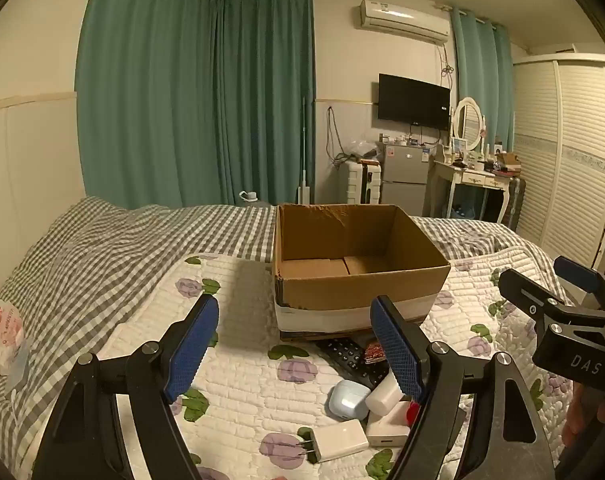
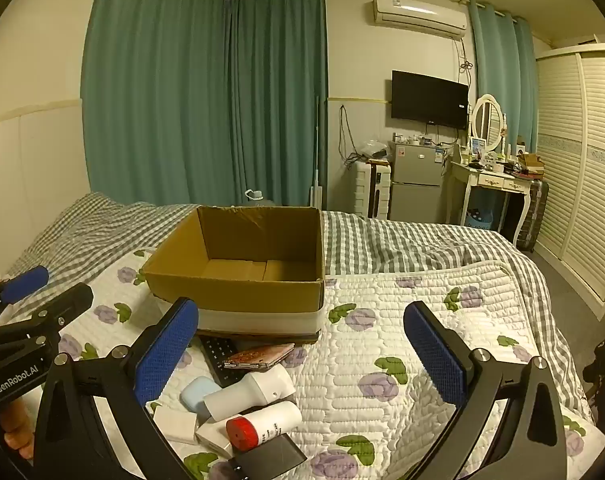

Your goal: Organize rigid objects

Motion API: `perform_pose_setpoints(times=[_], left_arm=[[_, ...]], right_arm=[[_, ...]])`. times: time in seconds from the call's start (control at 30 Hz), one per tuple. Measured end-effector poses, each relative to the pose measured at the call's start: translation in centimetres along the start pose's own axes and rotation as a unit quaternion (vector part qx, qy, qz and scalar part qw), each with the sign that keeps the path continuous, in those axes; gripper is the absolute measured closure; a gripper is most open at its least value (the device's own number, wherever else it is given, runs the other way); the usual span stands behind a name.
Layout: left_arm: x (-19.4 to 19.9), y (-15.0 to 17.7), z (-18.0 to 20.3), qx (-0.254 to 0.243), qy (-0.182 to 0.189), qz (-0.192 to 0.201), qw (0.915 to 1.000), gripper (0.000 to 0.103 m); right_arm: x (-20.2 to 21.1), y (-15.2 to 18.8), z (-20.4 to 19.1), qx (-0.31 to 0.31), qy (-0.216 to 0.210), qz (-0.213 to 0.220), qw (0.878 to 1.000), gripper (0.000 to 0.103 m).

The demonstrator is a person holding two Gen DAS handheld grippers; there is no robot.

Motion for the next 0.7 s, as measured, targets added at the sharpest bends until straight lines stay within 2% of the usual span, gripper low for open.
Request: perform_pose_setpoints(times=[0.53, 0.7], left_arm=[[0.04, 0.12, 0.61, -0.002, -0.002, -0.003, 1.0000, 0.022], [-0.42, 0.28, -0.31, 0.005, -0.001, -0.008, 1.0000, 0.022]], right_arm=[[0.05, 0.23, -0.25, 0.002, -0.003, -0.001, 1.000, 0.000], [0.11, 0.49, -0.38, 0.003, -0.006, -0.003, 1.000, 0.000]])
Point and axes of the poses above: each gripper's, at about its wrist camera, not at the fingertips, and x roughly against the way its jaws point, z to its right, y to its underside, the point moved 4 cm from there along -x, roughly the way its jaws point, and after that the axes turned 1 degree about z, right-handed, at the moved point
